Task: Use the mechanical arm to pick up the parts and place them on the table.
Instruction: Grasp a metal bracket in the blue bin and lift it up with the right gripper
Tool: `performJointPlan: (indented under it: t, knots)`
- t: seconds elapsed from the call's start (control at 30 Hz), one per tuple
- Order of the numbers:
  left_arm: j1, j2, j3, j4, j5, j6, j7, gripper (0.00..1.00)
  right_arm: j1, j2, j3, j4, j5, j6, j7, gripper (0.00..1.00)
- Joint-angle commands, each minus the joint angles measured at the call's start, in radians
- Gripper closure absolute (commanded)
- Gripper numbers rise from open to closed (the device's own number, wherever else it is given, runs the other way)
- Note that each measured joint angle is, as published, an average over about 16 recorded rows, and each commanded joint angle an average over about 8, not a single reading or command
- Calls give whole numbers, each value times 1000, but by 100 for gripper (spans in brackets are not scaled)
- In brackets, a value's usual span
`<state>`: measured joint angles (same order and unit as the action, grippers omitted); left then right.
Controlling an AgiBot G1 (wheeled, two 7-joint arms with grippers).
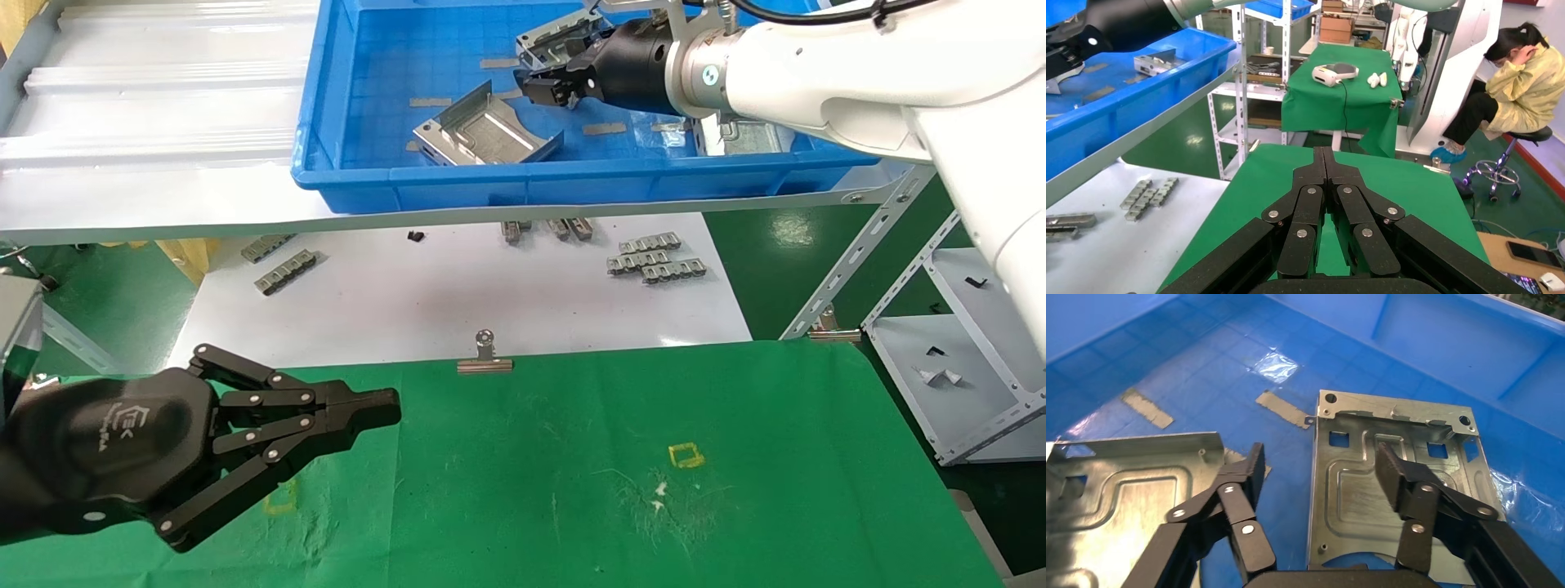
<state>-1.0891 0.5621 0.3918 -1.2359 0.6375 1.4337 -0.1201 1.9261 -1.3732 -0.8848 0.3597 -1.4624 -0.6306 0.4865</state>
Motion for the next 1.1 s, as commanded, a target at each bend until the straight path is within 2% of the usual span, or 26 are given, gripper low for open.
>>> performJointPlan:
  t: [0.03,0.27,0.43,0.93,0.97,1.0,1.1]
  knots:
    - [0,0,0,0,0,0,0,100,-3,0,-34,16,2,23,38,100]
    - [0,0,0,0,0,0,0,100,-5,2,-137,51,18,86,134,100]
    - [0,0,0,0,0,0,0,100,-1,3,-191,67,38,116,168,100]
    - [0,0,0,0,0,0,0,100,13,8,-285,74,124,116,119,100]
    - [0,0,0,0,0,0,0,98,16,9,-286,70,132,116,111,100]
    - [0,0,0,0,0,0,0,89,20,10,-285,66,141,116,101,100]
    - [0,0,0,0,0,0,0,51,37,14,-278,49,168,123,66,100]
